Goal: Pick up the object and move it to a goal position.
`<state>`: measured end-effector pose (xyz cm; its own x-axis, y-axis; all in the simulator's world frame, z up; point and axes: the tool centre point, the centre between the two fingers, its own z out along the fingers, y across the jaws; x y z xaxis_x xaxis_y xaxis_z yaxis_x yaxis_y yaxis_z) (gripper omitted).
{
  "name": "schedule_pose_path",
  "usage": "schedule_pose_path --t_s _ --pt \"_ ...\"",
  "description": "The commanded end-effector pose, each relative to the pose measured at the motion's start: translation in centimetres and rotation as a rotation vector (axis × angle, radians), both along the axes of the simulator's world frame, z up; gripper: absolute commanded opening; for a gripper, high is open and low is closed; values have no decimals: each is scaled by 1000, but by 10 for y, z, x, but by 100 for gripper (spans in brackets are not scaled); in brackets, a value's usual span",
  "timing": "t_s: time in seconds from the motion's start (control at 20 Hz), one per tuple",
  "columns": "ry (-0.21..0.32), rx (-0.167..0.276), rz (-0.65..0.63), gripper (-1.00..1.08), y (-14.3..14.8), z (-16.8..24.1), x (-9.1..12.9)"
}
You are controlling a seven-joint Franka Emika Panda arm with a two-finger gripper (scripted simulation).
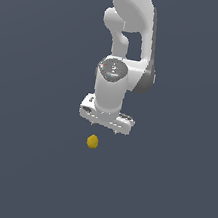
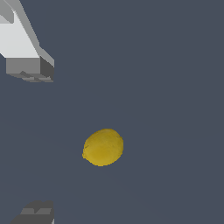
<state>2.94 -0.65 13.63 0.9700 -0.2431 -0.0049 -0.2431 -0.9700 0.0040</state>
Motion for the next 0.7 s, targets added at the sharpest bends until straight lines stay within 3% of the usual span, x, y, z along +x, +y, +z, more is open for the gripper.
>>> schedule_pose_path --t_s 0.0,0.3,0.65 --pt "0 2 -86 100 -9 -13 6" --pt "-3 4 -256 100 -27 -38 17" --pt "-6 2 -367 100 -39 -54 23"
